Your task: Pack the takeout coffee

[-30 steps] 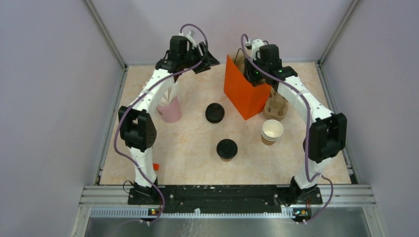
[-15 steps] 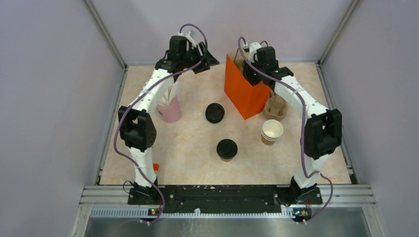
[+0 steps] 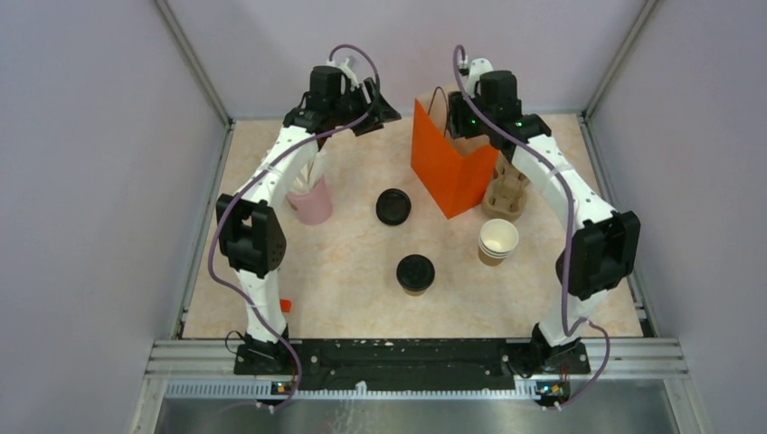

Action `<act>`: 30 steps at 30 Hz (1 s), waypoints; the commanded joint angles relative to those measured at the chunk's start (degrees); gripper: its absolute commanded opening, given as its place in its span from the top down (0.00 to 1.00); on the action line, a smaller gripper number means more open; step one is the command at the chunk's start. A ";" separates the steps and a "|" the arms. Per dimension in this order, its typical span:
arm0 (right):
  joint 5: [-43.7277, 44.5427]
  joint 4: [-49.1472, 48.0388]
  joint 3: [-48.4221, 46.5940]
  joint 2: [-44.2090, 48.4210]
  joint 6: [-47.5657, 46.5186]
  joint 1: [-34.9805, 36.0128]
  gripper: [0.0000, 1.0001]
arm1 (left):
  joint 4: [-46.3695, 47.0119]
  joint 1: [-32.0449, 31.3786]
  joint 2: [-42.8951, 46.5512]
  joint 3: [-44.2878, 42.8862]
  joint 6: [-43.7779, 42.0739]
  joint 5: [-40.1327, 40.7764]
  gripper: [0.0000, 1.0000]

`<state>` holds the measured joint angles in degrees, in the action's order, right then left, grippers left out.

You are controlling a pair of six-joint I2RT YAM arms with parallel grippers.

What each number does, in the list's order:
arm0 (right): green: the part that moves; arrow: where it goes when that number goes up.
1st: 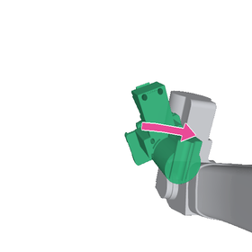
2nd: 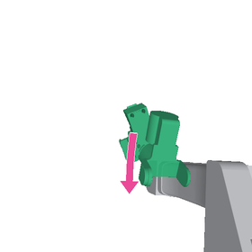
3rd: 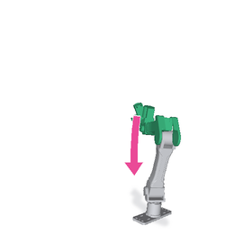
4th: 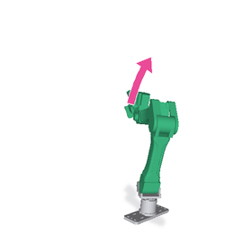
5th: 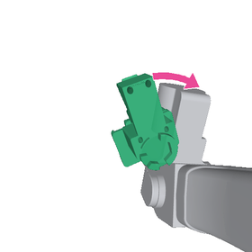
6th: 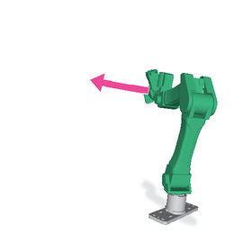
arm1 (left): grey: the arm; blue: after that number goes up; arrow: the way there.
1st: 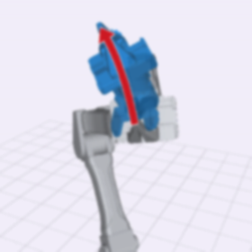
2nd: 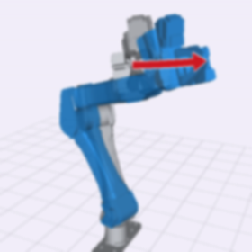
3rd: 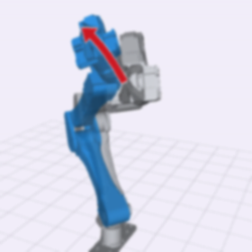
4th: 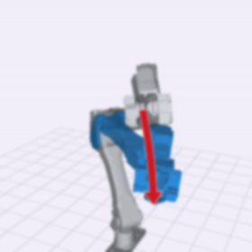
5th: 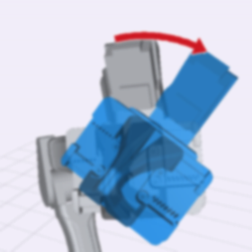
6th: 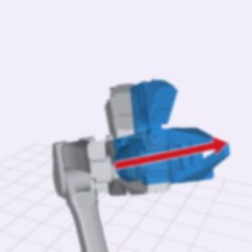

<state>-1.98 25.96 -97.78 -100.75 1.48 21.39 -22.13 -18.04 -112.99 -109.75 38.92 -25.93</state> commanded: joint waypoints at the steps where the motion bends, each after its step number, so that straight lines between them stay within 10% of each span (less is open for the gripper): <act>1: 1.72 -1.11 -5.26 6.21 3.95 0.59 0.54 | -0.48 0.29 3.30 -1.00 -1.15 -0.56 0.32; 11: 3.66 -5.73 -2.43 16.84 13.36 0.59 0.54 | -3.28 0.22 5.08 -1.15 -3.26 -2.08 0.28; 15: 4.28 -5.37 -0.17 20.44 15.84 0.61 0.54 | -3.49 -0.05 7.54 -1.88 -3.87 -2.90 0.02; 18: 4.49 -7.31 4.80 23.72 17.14 1.28 0.53 | -4.30 -0.76 10.41 -1.00 -4.69 -2.83 0.01; 30: 15.51 -0.12 11.52 28.29 2.69 23.92 0.15 | -26.12 -1.89 25.83 -2.96 -12.80 10.06 0.01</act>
<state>9.06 23.86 -89.30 -75.57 10.09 38.30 -38.00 -19.94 -92.84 -109.84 30.13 -22.31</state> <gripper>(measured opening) 0.834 0.987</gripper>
